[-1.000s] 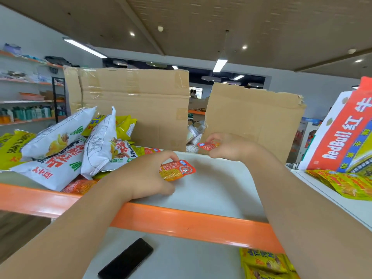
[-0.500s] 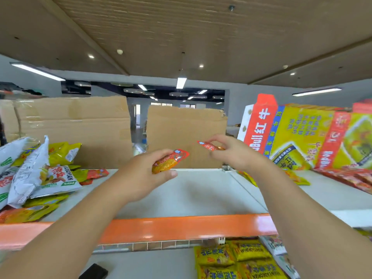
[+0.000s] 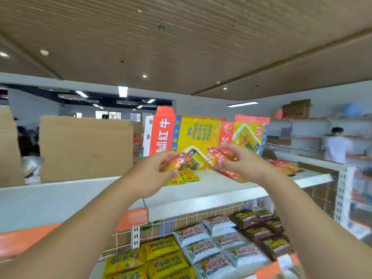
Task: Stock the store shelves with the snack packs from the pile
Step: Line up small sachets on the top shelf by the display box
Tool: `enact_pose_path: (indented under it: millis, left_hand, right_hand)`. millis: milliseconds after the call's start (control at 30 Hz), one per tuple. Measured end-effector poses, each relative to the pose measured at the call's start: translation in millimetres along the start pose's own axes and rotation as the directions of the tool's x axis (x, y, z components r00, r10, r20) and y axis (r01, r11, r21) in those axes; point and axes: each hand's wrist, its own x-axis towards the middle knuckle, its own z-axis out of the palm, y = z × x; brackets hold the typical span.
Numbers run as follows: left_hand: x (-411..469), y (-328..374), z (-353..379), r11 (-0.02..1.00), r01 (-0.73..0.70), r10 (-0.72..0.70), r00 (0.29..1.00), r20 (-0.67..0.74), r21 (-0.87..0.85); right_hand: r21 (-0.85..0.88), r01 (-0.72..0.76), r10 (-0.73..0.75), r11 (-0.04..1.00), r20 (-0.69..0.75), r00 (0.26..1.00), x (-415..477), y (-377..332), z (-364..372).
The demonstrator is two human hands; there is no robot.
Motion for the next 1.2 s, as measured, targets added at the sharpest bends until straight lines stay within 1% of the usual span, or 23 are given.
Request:
enact_pose_path:
  millis: [67, 133, 233, 333, 500, 633, 767, 867, 1033, 1133, 1200]
  left_hand:
    - [11, 25, 27, 1.000, -0.017, 0.016, 1.000, 0.018, 0.027]
    - [24, 49, 52, 0.999, -0.037, 0.037, 0.999, 0.030, 0.001]
    - [41, 79, 87, 0.996, -0.082, 0.082, 0.996, 0.040, -0.023]
    - [58, 94, 117, 0.994, -0.108, 0.108, 0.993, 0.054, 0.008]
    - [90, 107, 153, 0.990, -0.141, 0.137, 0.985, 0.103, 0.027]
    - [119, 113, 180, 0.989, -0.148, 0.149, 0.979, 0.139, -0.016]
    - [163, 116, 209, 0.984, -0.176, 0.179, 0.969, 0.173, -0.035]
    - [193, 117, 228, 0.975, -0.224, 0.221, 0.956, 0.193, -0.005]
    - [242, 117, 253, 0.962, -0.266, 0.243, 0.935, 0.259, 0.058]
    - [265, 115, 269, 0.955, -0.291, 0.265, 0.925, 0.273, 0.060]
    - [278, 111, 282, 0.957, -0.284, 0.254, 0.920, 0.297, 0.060]
  right_hand:
    - [-0.027, -0.046, 0.046, 0.999, -0.025, 0.999, -18, 18, -31]
    - [-0.065, -0.081, 0.078, 0.995, -0.049, 0.996, -33, 36, -59]
    - [-0.085, -0.116, 0.107, 0.990, -0.104, 0.989, -47, 65, -94]
    - [-0.146, -0.146, 0.123, 0.978, -0.154, 0.980, -54, 96, -119]
    - [-0.222, -0.230, 0.184, 0.948, -0.208, 0.961, -60, 128, -143]
    - [-0.262, -0.293, 0.216, 0.920, -0.286, 0.934, -53, 153, -159]
    - [-0.322, -0.338, 0.232, 0.884, -0.325, 0.917, -34, 177, -180]
    - [-0.333, -0.357, 0.247, 0.872, -0.330, 0.911, -17, 195, -195]
    - [-0.323, -0.396, 0.285, 0.859, -0.340, 0.896, 14, 228, -206]
    - [-0.330, -0.400, 0.295, 0.855, -0.323, 0.899, 34, 245, -209]
    - [-0.324, -0.394, 0.298, 0.860, -0.307, 0.904, 47, 258, -210]
